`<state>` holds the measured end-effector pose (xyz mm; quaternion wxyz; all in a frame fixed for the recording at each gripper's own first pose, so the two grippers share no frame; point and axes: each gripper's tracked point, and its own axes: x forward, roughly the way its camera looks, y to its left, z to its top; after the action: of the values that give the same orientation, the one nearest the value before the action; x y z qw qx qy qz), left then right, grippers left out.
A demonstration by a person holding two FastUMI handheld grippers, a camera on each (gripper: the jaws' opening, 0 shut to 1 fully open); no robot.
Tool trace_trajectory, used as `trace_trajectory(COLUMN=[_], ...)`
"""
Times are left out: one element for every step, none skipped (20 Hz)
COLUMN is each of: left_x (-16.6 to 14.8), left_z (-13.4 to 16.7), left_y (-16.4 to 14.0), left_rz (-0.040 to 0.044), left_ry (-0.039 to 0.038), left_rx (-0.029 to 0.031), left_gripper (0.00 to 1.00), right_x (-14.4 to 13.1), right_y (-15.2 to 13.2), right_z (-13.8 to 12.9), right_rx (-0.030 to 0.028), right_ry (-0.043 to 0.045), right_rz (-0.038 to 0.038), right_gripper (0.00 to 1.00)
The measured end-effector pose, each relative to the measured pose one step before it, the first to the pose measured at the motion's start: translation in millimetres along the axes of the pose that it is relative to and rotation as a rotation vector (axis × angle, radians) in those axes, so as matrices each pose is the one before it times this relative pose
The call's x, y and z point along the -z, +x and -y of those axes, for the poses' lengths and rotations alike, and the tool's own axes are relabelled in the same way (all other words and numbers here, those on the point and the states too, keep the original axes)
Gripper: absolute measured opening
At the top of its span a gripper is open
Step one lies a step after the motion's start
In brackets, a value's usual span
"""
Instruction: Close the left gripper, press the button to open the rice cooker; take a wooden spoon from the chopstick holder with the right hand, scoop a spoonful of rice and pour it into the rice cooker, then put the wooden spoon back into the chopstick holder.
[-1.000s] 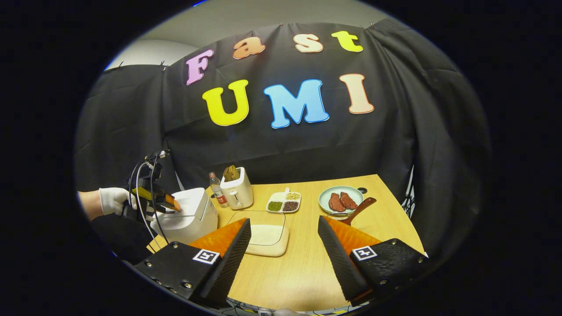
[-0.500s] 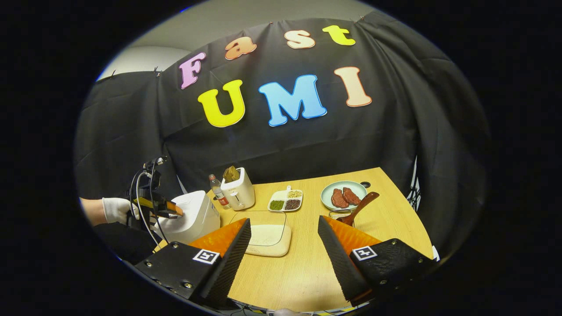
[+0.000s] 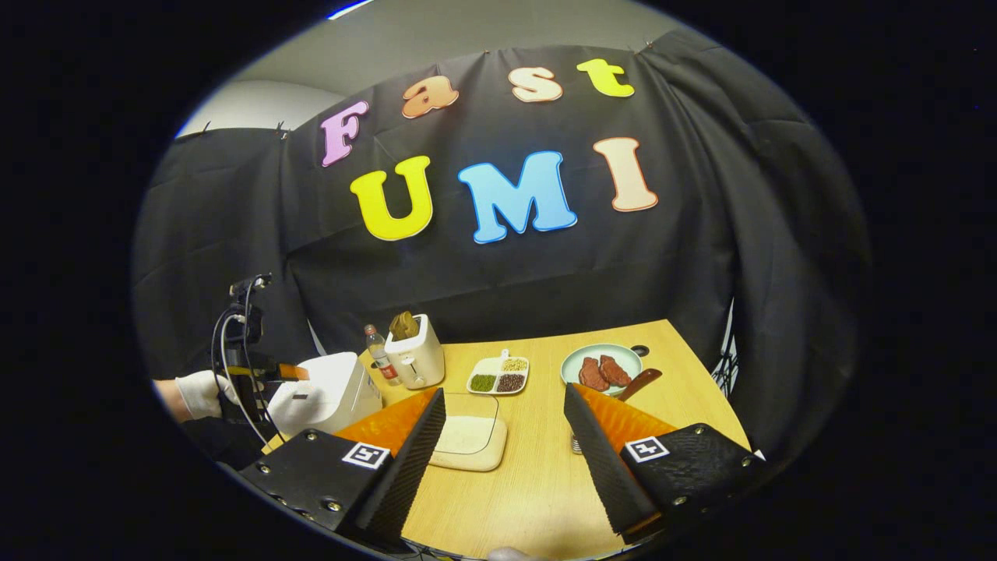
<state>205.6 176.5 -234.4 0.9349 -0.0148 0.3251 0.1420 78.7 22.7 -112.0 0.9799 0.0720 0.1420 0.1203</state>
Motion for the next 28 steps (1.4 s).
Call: trace_trajectory(left_x=[-15.43,-17.7,-16.31,-16.55,-16.68,-17.02,-16.79,-17.93,-18.04,-11.11,-11.04,-9.77,-7.0,-6.69,-2.63,0.96,5.73,3.09,1.89,1.97,-0.1,-1.69,-1.74,0.07,0.53,1.34,-0.57,-0.78], left_z=[5.43,7.18,7.13,8.28,8.4,5.98,7.75,8.72,8.39,10.68,6.1,5.28,2.71,2.22,6.15,6.92,1.52,0.44,0.42,-3.38,-0.84,0.22,-0.92,-1.61,0.05,-0.1,-1.76,-4.04], left_y=[-17.25,-14.79,-19.52,-16.92,-19.37,-17.16,-15.57,-16.96,-23.55,-20.33,-19.76,-14.84,-12.02,-8.47,-7.05,-6.96,-7.16,-3.35,-3.48,-0.72,-0.75,-0.98,1.56,-0.54,0.42,2.36,0.48,-0.83], left_rz=[0.06985,0.07021,0.05658,0.0497,0.04784,0.04495,0.04368,0.04526,0.04542,0.03834,0.02941,0.02374,0.02123,0.02336,0.01358,0.00243,-0.01091,-0.00203,0.00023,-0.0004,0.00391,0.00368,0.00298,0.00246,-0.00096,-0.00234,0.00007,-0.0016], left_ry=[0.02562,0.01842,0.00366,-0.00488,-0.00728,-0.01473,-0.01106,-0.01045,-0.00494,-0.00243,-0.00449,0.01592,0.0215,0.01844,0.00382,-0.01156,-0.01827,-0.0092,0.00213,0.00122,0.00323,-0.00063,-0.00013,0.00031,-0.00462,-0.0044,-0.00237,-0.00241], left_rx=[-0.00088,0.00688,0.01629,0.02405,0.01805,0.01783,0.02035,0.01425,0.01117,0.01953,0.01586,0.01241,-0.00018,0.00185,0.00601,0.01309,0.00026,0.00381,-0.00589,-0.0042,0.00233,-0.00009,-0.00113,0.00005,0.00365,0.00061,-0.00124,-0.00482], left_gripper=[0.98,1.0,0.96,0.98,0.96,0.96,0.96,0.96,0.96,0.96,0.96,0.96,0.96,0.96,0.96,0.95,0.96,0.96,0.96,0.96,0.96,0.96,0.96,0.96,0.96,0.96,0.96,0.96], right_x=[-5.44,-7.8,-9.55,-9.44,-9.1,-10.07,-8.67,-9.98,-7.94,-5.31,-4.37,-4.83,-5.72,-6.37,-3.88,-4.55,-4.22,-4.23,-2.4,-3.6,-2.09,-2.25,0.67,-0.4,-0.37,0.07,1.09,-2.06], right_y=[-0.13,-0.71,-0.61,-0.43,-1.0,-0.66,-1.3,-0.85,-1.38,0.17,-0.61,-1.64,-1.29,-1.44,-1.25,-2.53,-1.72,-2.06,-1.51,-1.11,-0.41,-0.51,-0.62,-0.14,-0.11,-1.01,-1.57,-1.0], right_z=[-0.49,-0.51,-0.48,-1.27,-1.31,1.32,0.06,0.93,-2.07,-0.34,1.69,-0.51,-2.07,-0.83,0.66,-0.54,-0.72,-1.57,-1.02,-0.72,-1.08,-2.68,0.36,-1.25,-2.03,-0.57,-0.02,0.3], right_rx=[0.00423,0.00833,0.00359,0.00364,0.00548,0.00812,0.00999,0.00663,0.00084,0.00631,0.00744,0.00384,0.00324,0.00643,0.00577,0.00415,0.00563,-0.00048,0.00456,0.0046,-0.0002,0.00001,0.00541,-0.00331,0.00192,-0.00181,0.0038,0.0021], right_ry=[-0.00765,-0.00342,-0.00404,-0.00331,-0.00464,-0.00828,-0.00547,-0.00178,-0.00119,-0.0078,-0.0103,-0.00546,-0.00602,-0.00508,-0.01055,-0.01042,-0.00852,-0.00857,-0.00617,-0.00552,-0.00267,-0.0003,-0.00011,0.00094,0.00293,0.00035,-0.00196,0.00079], right_rz=[0.01098,0.02136,0.02064,0.0239,0.02575,0.02764,0.02536,0.02623,0.02277,0.01482,0.01061,0.01109,0.0098,0.01875,0.00989,0.01318,0.00957,0.00664,0.01139,0.00495,0.00458,0.0005,-0.00166,-0.00134,0.00057,-0.00137,-0.00048,0.00284], right_gripper=[0.94,0.94,0.94,0.94,0.94,0.94,0.94,0.94,0.94,0.94,0.94,0.94,0.94,0.94,0.94,0.94,0.94,0.94,0.94,0.94,0.94,0.94,0.94,0.94,0.94,0.94,0.94,0.94])
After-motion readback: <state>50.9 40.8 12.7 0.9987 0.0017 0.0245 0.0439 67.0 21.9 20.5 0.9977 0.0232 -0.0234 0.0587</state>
